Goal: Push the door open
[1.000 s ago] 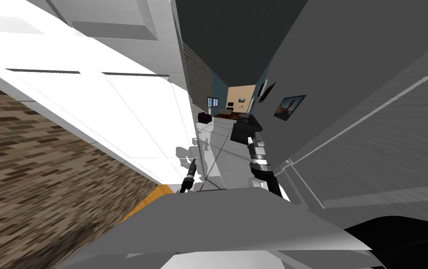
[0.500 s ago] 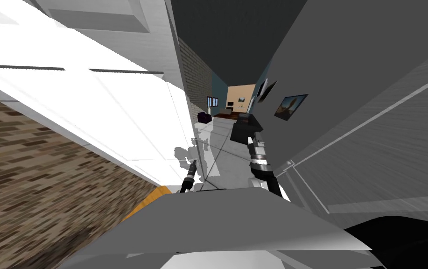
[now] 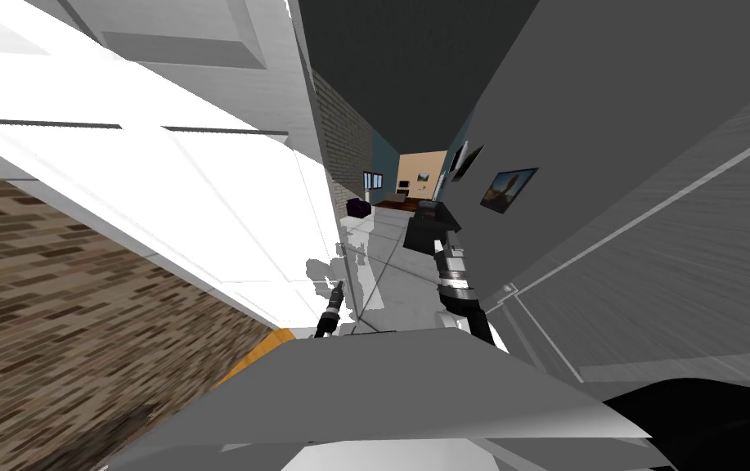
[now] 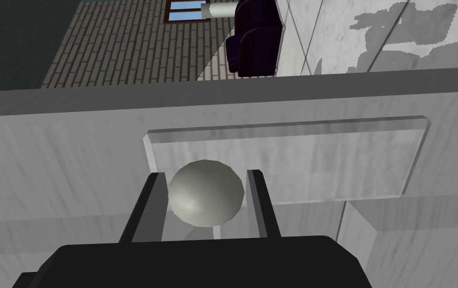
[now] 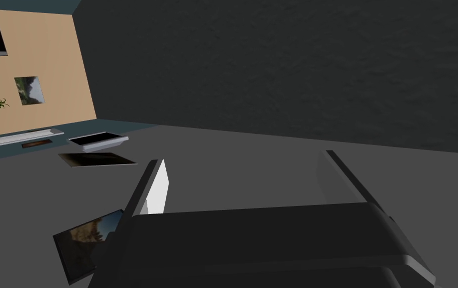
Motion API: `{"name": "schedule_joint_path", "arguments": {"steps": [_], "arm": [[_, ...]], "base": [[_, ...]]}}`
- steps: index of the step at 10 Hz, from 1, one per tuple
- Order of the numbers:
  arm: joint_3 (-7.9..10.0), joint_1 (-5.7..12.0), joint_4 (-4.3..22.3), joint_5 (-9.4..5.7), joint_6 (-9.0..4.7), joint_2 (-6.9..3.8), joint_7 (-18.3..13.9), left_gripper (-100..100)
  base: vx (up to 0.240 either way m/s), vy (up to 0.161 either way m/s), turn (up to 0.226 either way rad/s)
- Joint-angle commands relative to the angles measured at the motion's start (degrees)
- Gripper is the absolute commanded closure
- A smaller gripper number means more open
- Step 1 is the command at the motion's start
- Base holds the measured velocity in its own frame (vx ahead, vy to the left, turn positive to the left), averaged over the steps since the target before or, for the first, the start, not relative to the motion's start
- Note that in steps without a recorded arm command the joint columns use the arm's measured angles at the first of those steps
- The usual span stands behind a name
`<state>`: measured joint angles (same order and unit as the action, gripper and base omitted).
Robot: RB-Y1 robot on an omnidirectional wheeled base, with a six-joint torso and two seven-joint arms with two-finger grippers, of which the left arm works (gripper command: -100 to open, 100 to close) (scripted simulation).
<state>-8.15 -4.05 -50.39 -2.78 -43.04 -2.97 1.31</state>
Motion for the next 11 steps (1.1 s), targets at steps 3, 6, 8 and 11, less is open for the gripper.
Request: {"name": "schedule_joint_path", "arguments": {"steps": [3,6,8,11], "arm": [[2.63,1.34,1.0,-1.06,-0.62,-1.20,0.5,100],[3.99,1.67,1.3,-1.62,-0.57,-1.58,0.9,100],[5.11,1.95,1.5,-2.08,-0.53,-1.80,1.2,100],[6.28,2.24,1.8,-2.57,-0.49,-1.97,1.5,100]], "base": [[0.194,-0.057,0.049],[0.111,-0.039,0.018],[0.175,-0.054,0.074],[0.126,-0.049,0.042]]}}
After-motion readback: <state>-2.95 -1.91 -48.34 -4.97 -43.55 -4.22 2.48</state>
